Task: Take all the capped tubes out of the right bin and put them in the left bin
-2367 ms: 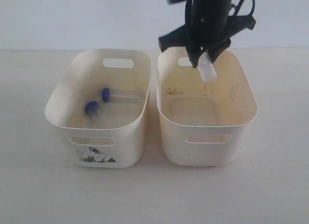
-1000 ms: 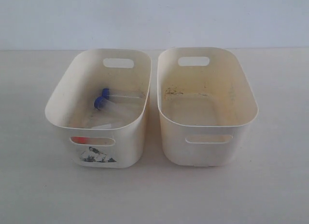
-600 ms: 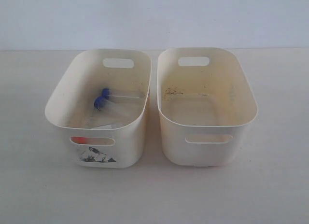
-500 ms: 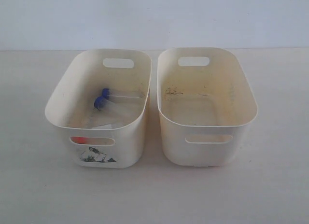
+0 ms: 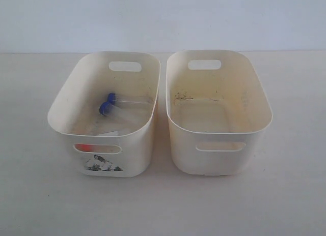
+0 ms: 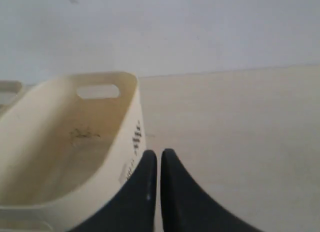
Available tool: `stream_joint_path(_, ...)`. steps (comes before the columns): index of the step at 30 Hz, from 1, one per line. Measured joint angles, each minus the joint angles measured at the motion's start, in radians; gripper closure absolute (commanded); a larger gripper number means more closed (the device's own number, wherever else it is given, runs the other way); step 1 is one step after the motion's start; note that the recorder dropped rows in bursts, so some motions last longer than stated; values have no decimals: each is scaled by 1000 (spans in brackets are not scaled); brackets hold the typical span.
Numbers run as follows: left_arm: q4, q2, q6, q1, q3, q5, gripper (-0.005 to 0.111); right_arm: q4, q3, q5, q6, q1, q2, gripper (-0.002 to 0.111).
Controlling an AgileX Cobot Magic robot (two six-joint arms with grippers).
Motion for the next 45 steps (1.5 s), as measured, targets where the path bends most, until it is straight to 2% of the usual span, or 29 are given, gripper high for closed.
stream_joint_path(3,0,0,0,0,0,0,102,29,127,-136,28,0,-6,106)
stream_joint_path(9,0,0,0,0,0,-2,102,56,143,-157,-57,0,-43,106)
stream_joint_path(17,0,0,0,0,0,-2,102,24,144,11,-109,0,-300,106)
stream_joint_path(23,0,0,0,0,0,-2,102,-203,144,203,87,0,-460,106)
stream_joint_path(27,0,0,0,0,0,-2,102,-270,148,261,168,0,-468,106)
stream_joint_path(35,0,0,0,0,0,-2,102,-276,150,337,194,0,-470,106)
stream_joint_path(40,0,0,0,0,0,-2,102,-276,150,344,194,-92,-470,106)
stream_joint_path(45,0,0,0,0,0,-2,102,-276,150,345,194,-115,-470,106)
